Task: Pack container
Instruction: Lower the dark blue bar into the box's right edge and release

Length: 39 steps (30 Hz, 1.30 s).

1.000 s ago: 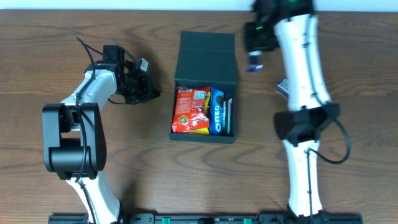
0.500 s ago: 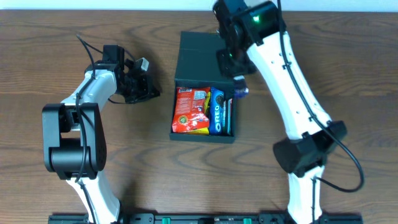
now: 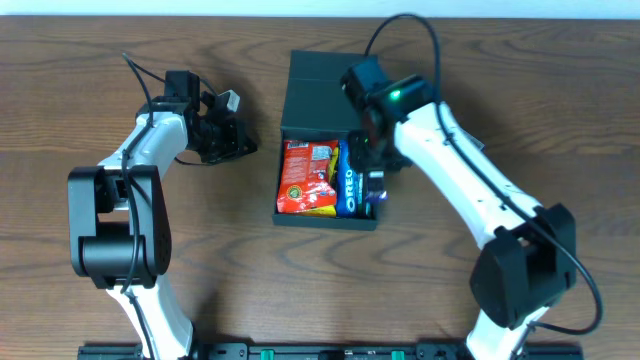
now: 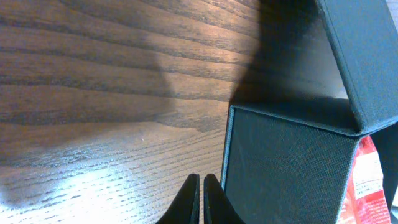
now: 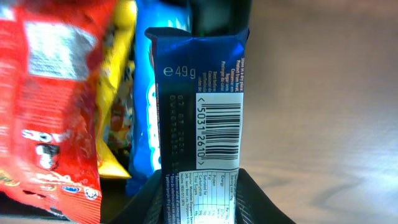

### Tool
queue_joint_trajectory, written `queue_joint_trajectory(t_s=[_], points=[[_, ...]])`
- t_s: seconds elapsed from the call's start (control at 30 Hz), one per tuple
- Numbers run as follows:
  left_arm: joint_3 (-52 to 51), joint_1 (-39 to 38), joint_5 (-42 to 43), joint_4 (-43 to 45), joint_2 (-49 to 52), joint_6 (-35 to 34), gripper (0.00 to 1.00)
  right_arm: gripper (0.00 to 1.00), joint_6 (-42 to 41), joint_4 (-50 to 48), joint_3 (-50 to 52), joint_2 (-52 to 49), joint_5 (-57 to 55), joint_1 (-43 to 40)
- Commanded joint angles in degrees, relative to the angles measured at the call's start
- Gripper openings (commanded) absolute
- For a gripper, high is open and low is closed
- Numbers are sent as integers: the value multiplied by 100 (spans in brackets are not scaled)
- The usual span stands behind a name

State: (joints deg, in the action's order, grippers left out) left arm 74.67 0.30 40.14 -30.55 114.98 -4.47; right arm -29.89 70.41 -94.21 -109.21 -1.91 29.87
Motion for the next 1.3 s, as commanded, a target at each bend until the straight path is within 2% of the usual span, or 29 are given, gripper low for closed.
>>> queue_joint_trajectory(t_s=[0.0, 0.27, 0.33, 0.4, 0.63, 1.03, 1.07, 1.13, 1.17, 1.27], points=[[11, 4, 37, -59, -116, 63, 6, 1, -1117, -46, 98, 83, -179, 142], [11, 4, 35, -188, -116, 66, 6, 1, -1325, -782, 680, 83, -260, 264], [11, 4, 35, -221, -116, 66, 6, 1, -1163, -1010, 826, 83, -258, 260], [11, 4, 37, -225, -116, 66, 6, 1, -625, -1298, 953, 83, -247, 258], [11, 4, 37, -267, -116, 66, 6, 1, -79, -1403, 1021, 76, -273, 216], [11, 4, 37, -269, -116, 63, 6, 1, -133, -1661, 1377, 33, -319, 144], [11, 4, 37, -269, -116, 63, 6, 11, -133, -1672, 1377, 33, -339, 144], [11, 4, 37, -269, -116, 63, 6, 55, -133, -1709, 1377, 33, -411, 144], [11, 4, 37, -269, -116, 63, 6, 65, -131, -1733, 1375, 33, -413, 142], [11, 4, 37, -267, -116, 66, 6, 75, -131, -1749, 1342, 37, -409, 120]])
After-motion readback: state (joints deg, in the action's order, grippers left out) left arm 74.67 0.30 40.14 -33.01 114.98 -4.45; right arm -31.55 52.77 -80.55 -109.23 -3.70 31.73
